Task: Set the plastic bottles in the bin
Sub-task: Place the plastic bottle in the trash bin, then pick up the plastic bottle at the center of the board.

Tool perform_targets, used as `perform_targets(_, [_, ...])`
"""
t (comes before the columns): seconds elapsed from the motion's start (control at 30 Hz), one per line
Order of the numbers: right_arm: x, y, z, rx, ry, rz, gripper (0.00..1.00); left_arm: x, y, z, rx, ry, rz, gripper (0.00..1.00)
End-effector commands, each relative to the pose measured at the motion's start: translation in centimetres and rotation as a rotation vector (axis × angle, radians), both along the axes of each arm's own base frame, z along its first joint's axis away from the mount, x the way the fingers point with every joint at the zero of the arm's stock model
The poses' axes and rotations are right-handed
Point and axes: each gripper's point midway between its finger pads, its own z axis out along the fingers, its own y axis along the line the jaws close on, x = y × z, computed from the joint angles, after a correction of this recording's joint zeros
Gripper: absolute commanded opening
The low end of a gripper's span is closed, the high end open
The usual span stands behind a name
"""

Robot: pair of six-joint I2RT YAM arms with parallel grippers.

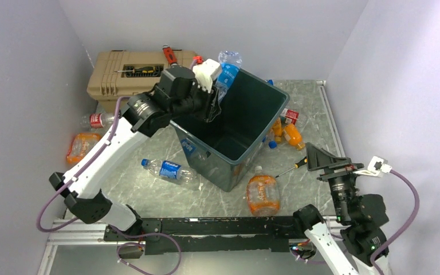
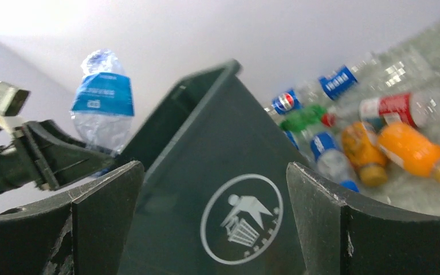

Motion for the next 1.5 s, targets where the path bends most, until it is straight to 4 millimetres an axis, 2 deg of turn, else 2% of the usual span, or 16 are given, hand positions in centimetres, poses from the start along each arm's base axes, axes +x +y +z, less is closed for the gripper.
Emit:
perform_targets(0.0, [1.7,-1.5,-6.2,0.070,0.198,-0.121,1.00,-0.3,0.7,0.5,0.049,-0.011,-0.012,0.00])
perform_targets(0.2, [2.5,-1.6,-12.0,0.214,0.396,-0.187,1.00,-0.5,0.8,-2.4,0.154,0.057,-0.038,0.02])
perform_targets(0.23, [2.5,-1.6,-12.3,0.219,0.393,-0.191,1.00,-0.7,0.9,-2.7,0.168,0.065,-0.042,0.11])
perform_targets(0.33, [2.4,-1.6,-12.2,0.213,0.356,-0.178,1.00,-1.1,1.2,-2.6,0.164,0.057,-0.045,0.55])
perform_targets(0.4, [2.4,-1.5,-12.0,0.196,0.333,-0.162,1.00,-1.2,1.5,-2.0,0.145,0.033,-0.036,0.79])
perform_targets(0.47, [2.1,-1.4,-11.8,0.176,0.320,-0.147,1.00,-1.5,1.6,-1.1,0.115,0.010,-0.040,0.97])
perform_targets(0.6, [2.1,-1.0,-12.1,0.110,0.359,-0.133,1.00,-2.4,1.6,1.3,0.019,-0.026,-0.052,0.99])
perform_targets(0.77, [2.3,-1.2,-11.9,0.015,0.426,-0.150,1.00,-3.7,3.0,6.5,-0.159,-0.154,-0.023,0.99])
perform_targets(0.8, [2.4,-1.3,-11.8,-0.007,0.436,-0.158,1.00,-3.6,4.1,7.8,-0.199,-0.207,0.022,0.99])
perform_targets(0.83, [2.5,-1.4,-11.7,-0.028,0.444,-0.164,1.00,-3.3,4.8,7.6,-0.217,-0.242,0.063,0.99])
perform_targets(0.87, [2.9,-1.4,-11.8,-0.046,0.464,-0.176,1.00,-3.0,6.1,8.7,-0.264,-0.305,0.120,0.99])
perform_targets(0.9, [3.1,-1.5,-12.0,-0.054,0.482,-0.186,1.00,-3.2,8.1,9.5,-0.307,-0.352,0.194,1.00])
perform_targets(1.07, [4.7,-0.4,-12.7,-0.101,0.543,-0.173,1.00,-2.5,16.5,8.2,-0.312,-0.450,0.574,0.99])
perform_targets(1.13, [5.4,0.4,-13.3,-0.129,0.574,-0.148,1.00,-2.5,18.6,7.4,-0.252,-0.468,0.662,1.00])
perform_targets(1.23, [6.2,0.7,-14.8,-0.174,0.643,-0.154,1.00,-2.3,20.3,6.2,-0.194,-0.459,0.752,0.99])
perform_targets(1.47, [7.1,-1.0,-17.9,-0.154,0.680,-0.289,1.00,-0.8,21.1,3.4,-0.236,-0.409,0.803,0.99])
